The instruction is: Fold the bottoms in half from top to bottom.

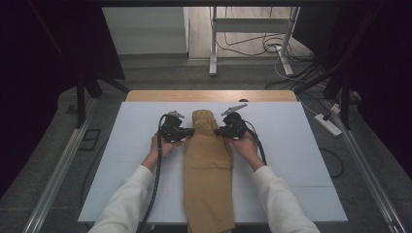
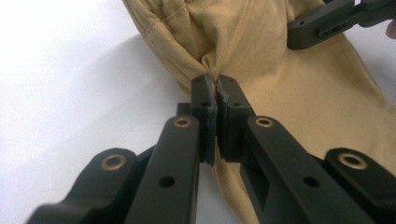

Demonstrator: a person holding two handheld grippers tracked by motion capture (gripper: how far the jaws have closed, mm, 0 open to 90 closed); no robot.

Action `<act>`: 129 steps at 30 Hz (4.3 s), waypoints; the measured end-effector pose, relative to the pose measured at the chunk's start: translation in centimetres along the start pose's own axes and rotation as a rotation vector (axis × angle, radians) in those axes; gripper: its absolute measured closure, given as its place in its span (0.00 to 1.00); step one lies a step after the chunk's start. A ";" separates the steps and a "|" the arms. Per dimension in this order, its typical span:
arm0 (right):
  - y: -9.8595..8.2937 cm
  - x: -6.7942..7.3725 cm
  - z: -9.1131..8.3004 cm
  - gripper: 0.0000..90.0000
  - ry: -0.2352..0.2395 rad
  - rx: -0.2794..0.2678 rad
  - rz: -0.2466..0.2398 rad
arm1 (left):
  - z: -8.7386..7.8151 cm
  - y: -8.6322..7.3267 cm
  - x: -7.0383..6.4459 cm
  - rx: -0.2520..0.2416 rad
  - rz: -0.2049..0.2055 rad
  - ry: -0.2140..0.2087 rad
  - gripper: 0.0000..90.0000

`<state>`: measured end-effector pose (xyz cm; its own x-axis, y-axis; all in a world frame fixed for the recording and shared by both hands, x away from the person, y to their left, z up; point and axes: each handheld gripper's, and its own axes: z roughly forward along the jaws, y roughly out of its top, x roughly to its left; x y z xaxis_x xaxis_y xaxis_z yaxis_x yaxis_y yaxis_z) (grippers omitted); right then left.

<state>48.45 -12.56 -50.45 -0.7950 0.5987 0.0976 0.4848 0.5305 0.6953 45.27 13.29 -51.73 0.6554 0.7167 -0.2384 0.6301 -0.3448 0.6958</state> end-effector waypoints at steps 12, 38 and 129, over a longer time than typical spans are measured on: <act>0.5 0.1 -1.1 0.90 0.001 -0.055 -0.012 | -1.4 0.6 -0.7 -0.047 0.026 0.012 0.96; 4.2 -0.5 -4.4 0.90 -0.102 -0.166 -0.064 | -3.6 4.9 -1.4 -0.154 0.081 0.066 0.96; -1.9 2.3 -5.3 0.90 0.044 -0.152 -0.046 | -3.6 -0.6 -5.1 -0.104 0.130 -0.016 0.95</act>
<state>43.76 -15.35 -47.78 -0.8318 0.5474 0.0924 0.3898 0.4575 0.7992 40.05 12.05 -48.46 0.7356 0.6602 -0.1518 0.4937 -0.3691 0.7874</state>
